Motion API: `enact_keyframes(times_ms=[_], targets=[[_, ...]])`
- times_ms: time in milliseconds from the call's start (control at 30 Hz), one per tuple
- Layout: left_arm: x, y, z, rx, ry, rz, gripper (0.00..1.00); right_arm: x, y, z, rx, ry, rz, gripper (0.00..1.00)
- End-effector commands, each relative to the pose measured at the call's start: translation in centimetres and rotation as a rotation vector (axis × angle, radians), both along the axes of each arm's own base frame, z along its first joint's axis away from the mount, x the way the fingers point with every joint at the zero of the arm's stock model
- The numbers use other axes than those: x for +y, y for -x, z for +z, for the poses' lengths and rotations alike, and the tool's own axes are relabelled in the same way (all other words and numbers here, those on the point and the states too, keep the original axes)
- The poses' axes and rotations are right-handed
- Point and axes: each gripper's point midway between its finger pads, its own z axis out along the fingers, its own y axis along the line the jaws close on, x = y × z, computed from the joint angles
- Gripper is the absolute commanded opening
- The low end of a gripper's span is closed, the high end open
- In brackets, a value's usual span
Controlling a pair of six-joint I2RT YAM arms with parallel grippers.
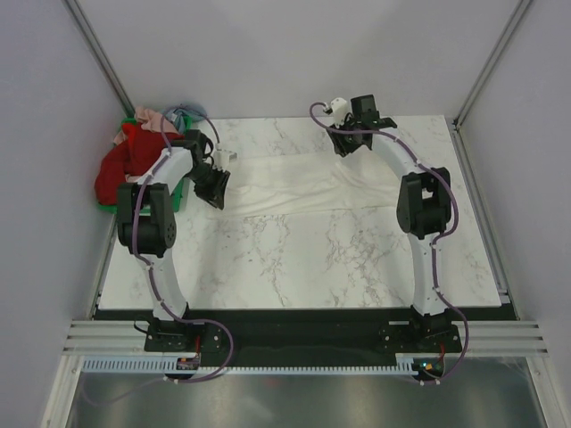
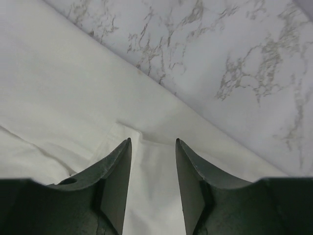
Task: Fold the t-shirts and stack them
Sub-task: Fold the tshirt
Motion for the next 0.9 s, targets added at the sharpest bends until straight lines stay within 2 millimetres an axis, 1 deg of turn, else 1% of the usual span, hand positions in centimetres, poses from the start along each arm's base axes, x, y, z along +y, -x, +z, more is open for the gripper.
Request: enact_keyframes(times_ms=[0, 33, 67, 100, 133, 167, 200, 233, 267, 333, 367, 400, 433, 467, 500, 567, 600, 633, 733, 767, 800, 867], targets=[[0.0, -2.1, 7.6, -0.217, 0.013, -0.081, 0.35, 0.4, -0.6, 11.5, -0.229, -0.075, -0.028, 0.5], [0.1, -2.1, 7.7, -0.234, 0.002, -0.125, 0.4, 0.2, -0.3, 13.0, -0.257, -0.078, -0.027, 0.51], [0.3, -1.9, 7.4, -0.232, -0.009, -0.148, 0.43, 0.2, 0.5, 12.1, -0.236, -0.068, -0.021, 0.54], [0.4, -1.6, 6.9, -0.219, -0.023, -0.197, 0.43, 0.0, 0.8, 11.9, -0.231, -0.062, -0.018, 0.54], [0.6, -1.3, 6.5, -0.204, -0.033, -0.222, 0.44, -0.5, 1.2, 12.4, -0.237, -0.052, -0.022, 0.54], [0.9, -0.9, 6.0, -0.186, -0.048, -0.242, 0.44, -0.8, 1.9, 11.0, -0.204, -0.041, -0.024, 0.54], [1.1, -0.5, 5.1, -0.159, -0.058, -0.278, 0.45, -1.2, 2.2, 10.6, -0.194, -0.035, -0.03, 0.55], [1.1, -0.4, 4.7, -0.151, -0.061, -0.294, 0.47, -1.5, 2.5, 10.7, -0.19, -0.033, -0.036, 0.55], [1.1, 0.0, 4.2, -0.139, -0.061, -0.31, 0.48, -1.9, 2.9, 9.9, -0.167, -0.032, -0.045, 0.55], [1.1, 0.1, 3.2, -0.121, -0.069, -0.338, 0.49, -2.4, 3.4, 10.0, -0.156, -0.036, -0.056, 0.55], [1.2, 0.0, 3.1, -0.12, -0.077, -0.341, 0.49, -2.8, 3.7, 9.6, -0.14, -0.041, -0.069, 0.55], [1.3, -0.2, 2.9, -0.118, -0.08, -0.345, 0.5, -2.9, 3.9, 9.7, -0.137, -0.043, -0.072, 0.55], [1.3, -0.3, 2.4, -0.108, -0.081, -0.348, 0.51, -3.1, 4.1, 10.2, -0.14, -0.048, -0.077, 0.56], [1.4, -0.5, 2.3, -0.113, -0.091, -0.353, 0.52, -3.4, 4.4, 10.0, -0.132, -0.047, -0.083, 0.56], [1.5, -0.7, 2.0, -0.112, -0.098, -0.357, 0.52, -3.5, 4.8, 10.6, -0.14, -0.05, -0.081, 0.56], [1.6, -1.0, 1.4, -0.105, -0.103, -0.361, 0.53, -4.1, 5.6, 10.6, -0.132, -0.042, -0.089, 0.56], [1.6, -1.0, 1.2, -0.096, -0.107, -0.36, 0.53, -4.3, 5.8, 10.0, -0.119, -0.037, -0.094, 0.56], [1.6, -0.8, 0.5, -0.078, -0.108, -0.365, 0.53, -4.7, 6.3, 9.8, -0.112, -0.03, -0.1, 0.56], [1.5, -0.2, -0.5, -0.047, -0.102, -0.365, 0.52, -5.7, 6.8, 9.4, -0.101, -0.021, -0.121, 0.56], [1.6, 0.1, -1.1, -0.025, -0.101, -0.363, 0.51, -6.2, 7.1, 8.9, -0.088, -0.018, -0.13, 0.56], [1.7, 0.2, -1.6, -0.012, -0.104, -0.355, 0.5, -6.6, 7.2, 9.0, -0.089, -0.014, -0.137, 0.56], [1.9, 0.5, -2.7, 0.018, -0.112, -0.344, 0.49, -7.4, 7.5, 8.1, -0.07, -0.003, -0.149, 0.56]])
